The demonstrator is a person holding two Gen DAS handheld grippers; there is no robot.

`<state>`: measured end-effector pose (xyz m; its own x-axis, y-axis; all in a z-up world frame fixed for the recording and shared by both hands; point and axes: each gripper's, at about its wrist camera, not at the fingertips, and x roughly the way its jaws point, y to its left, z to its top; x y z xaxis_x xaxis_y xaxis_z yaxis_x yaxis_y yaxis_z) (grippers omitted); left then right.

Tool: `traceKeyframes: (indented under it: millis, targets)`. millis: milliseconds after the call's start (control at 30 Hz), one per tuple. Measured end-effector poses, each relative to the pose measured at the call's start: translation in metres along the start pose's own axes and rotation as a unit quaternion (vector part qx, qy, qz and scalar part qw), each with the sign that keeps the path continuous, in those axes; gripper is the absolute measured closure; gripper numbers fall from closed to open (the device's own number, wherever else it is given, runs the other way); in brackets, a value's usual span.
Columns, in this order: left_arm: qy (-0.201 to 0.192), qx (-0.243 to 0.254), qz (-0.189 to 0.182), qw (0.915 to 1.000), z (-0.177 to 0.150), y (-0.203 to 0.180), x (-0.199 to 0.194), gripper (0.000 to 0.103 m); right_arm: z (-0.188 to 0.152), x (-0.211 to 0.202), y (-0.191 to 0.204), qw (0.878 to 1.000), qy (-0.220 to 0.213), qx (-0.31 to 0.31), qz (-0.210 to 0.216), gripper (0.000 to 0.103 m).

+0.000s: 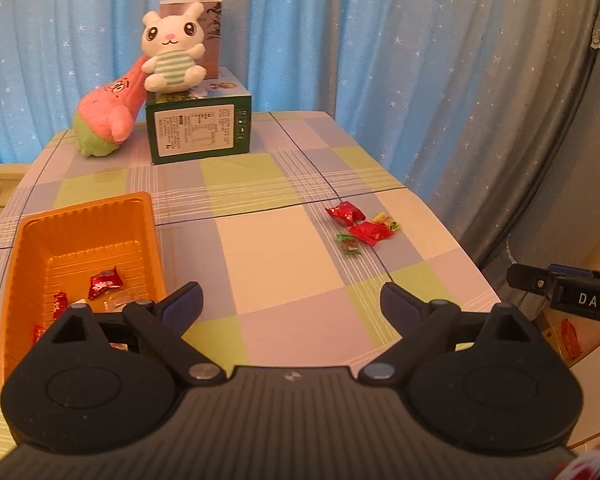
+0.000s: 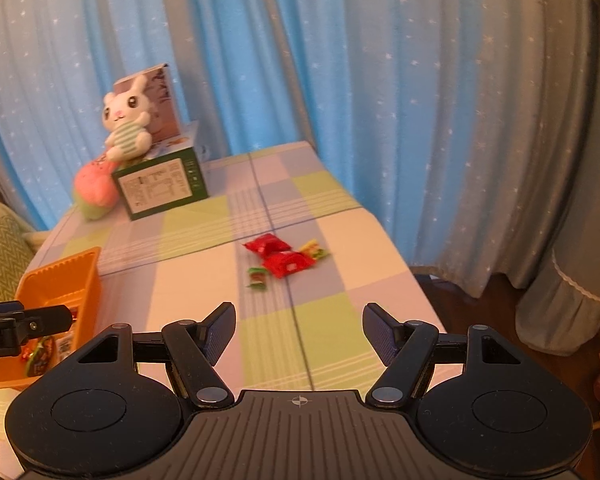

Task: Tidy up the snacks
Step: 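Move both grippers back toward the remaining candies, then grasp the green-wrapped candy with the left gripper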

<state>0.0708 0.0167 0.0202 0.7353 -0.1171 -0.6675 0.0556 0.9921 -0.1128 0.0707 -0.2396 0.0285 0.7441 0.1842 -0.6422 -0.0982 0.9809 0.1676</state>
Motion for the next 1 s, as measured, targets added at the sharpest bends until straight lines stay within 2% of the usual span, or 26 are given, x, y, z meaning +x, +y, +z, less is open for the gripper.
traceKeyframes:
  millis: [433, 700, 767, 1000]
  targets:
    - [0.011, 0.008, -0.008, 0.9999, 0.003, -0.025, 0.047, 0.01, -0.002, 0.028, -0.031, 1.0, 0.014, 0.019, -0.014, 0.033]
    - [0.021, 0.005, -0.012, 0.9997, 0.006, -0.039, 0.089, 0.018, 0.001, 0.059, -0.045, 1.0, 0.019, 0.015, -0.011, 0.033]
    - [0.026, 0.004, -0.015, 0.9995, 0.008, -0.042, 0.103, 0.023, 0.002, 0.069, -0.048, 1.0, 0.022, 0.015, -0.011, 0.033]
    - [0.033, -0.008, -0.026, 0.9991, 0.011, -0.05, 0.154, 0.03, 0.007, 0.112, -0.059, 0.999, 0.032, 0.016, -0.011, 0.033]
